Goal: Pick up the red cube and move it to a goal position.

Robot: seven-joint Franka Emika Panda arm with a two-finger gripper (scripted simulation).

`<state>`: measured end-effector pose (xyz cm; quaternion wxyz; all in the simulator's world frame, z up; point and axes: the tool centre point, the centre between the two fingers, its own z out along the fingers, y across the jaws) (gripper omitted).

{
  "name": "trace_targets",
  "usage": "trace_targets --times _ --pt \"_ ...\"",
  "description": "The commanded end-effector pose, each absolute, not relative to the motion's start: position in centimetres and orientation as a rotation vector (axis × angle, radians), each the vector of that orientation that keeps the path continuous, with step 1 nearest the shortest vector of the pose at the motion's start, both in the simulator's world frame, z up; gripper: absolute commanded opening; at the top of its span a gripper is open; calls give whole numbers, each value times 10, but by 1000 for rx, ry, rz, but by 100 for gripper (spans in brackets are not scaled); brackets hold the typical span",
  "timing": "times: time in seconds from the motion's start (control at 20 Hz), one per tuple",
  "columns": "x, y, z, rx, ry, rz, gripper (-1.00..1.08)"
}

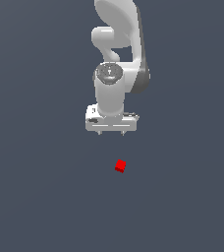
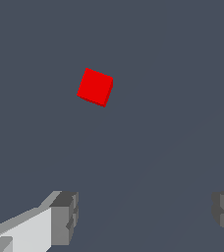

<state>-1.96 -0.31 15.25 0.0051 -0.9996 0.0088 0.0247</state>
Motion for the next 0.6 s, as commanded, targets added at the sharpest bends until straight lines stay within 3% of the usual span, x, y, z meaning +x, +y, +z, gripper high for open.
trace_targets --times 0.0,0.55 --pt "-20 -3 152 -3130 28 77 100" --pt "-5 8 128 -3130 126 64 100"
